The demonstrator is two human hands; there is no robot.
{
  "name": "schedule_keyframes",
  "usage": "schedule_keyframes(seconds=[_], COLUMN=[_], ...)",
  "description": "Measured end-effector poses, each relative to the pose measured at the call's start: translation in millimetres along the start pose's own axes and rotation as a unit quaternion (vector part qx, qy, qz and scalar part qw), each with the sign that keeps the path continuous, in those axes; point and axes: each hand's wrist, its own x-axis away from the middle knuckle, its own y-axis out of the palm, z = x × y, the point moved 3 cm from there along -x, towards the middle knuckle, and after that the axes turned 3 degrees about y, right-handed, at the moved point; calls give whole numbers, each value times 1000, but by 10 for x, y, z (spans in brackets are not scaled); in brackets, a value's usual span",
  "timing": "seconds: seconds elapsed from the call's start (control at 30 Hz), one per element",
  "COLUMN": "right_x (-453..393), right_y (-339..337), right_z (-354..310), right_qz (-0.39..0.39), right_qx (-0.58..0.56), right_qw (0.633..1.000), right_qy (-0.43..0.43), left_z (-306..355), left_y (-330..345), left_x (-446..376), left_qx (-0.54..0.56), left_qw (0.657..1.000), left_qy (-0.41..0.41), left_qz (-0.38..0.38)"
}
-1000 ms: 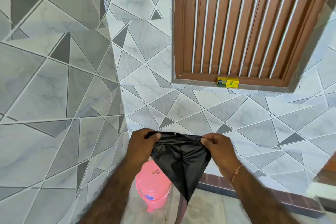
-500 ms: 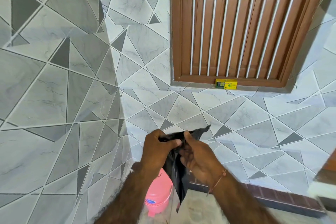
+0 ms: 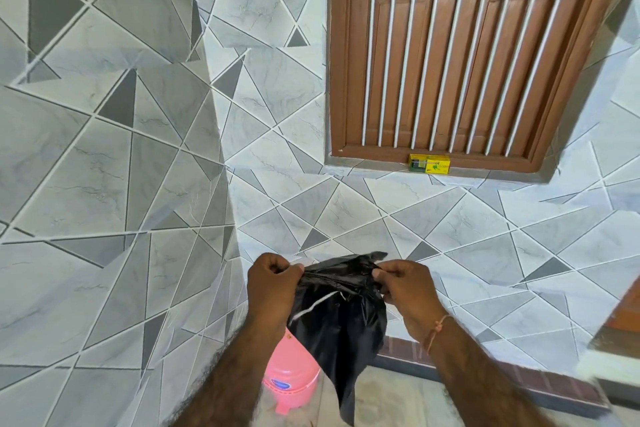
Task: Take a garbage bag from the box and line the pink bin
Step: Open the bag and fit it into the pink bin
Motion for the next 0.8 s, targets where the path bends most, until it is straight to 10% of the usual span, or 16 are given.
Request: schedule_keyframes(seconds=[0.3, 0.57, 0.8], right_x=[-226, -194, -101], right_y=[-500, -306, -89], right_z=[42, -42, -134], right_qz=[145, 89, -44], right_qx=[214, 88, 355], right_qw=[962, 990, 900], right_qy=[-90, -70, -248], left_z=[-4, -99, 50], left_y=[-131, -4, -45], left_x=[-180, -181, -82], left_qx=[-436, -452, -546], left_qw=[873, 863, 811], left_qy=[189, 180, 211], left_qz=[-104, -139, -15])
